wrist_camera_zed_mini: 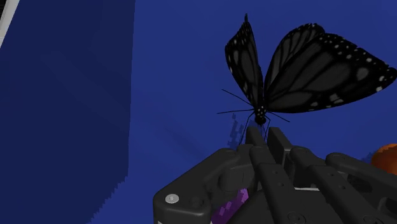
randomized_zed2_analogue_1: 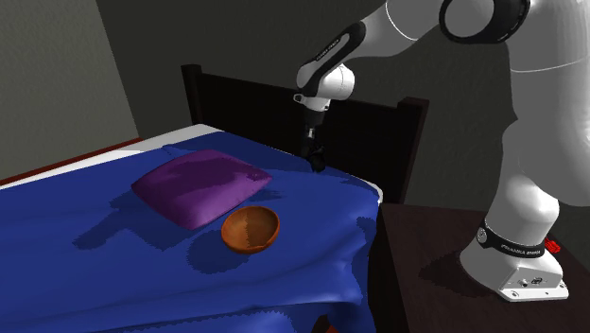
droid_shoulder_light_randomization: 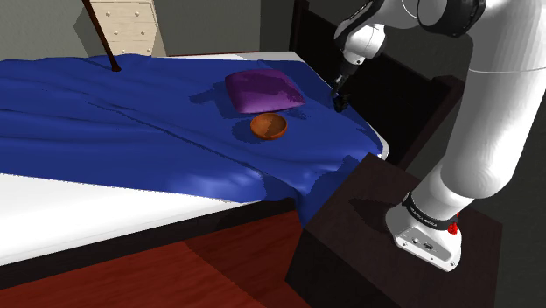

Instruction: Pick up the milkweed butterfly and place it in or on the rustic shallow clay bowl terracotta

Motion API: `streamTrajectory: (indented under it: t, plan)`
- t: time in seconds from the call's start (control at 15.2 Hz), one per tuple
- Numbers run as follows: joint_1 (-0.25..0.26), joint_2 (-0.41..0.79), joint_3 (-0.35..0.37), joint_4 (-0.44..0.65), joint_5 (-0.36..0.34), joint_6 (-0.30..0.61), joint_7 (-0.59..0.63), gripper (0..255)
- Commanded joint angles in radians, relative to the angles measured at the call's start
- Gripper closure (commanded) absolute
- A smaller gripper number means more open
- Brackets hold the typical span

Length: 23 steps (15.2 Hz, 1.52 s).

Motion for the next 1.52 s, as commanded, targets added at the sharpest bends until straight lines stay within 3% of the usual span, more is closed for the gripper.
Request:
streamTrajectory:
  t: [0.0,0.73,1.45]
  plan:
    - [0.004,-0.011,-0.006,0.003,-0.012,-0.011,0.01,255]
    - [0.2,-0.024,0.054,-0.044,-0.037,0.092,0.253,255]
    - [0.366,0.061,0.113,0.051,-0.058,0.129,0.504,255]
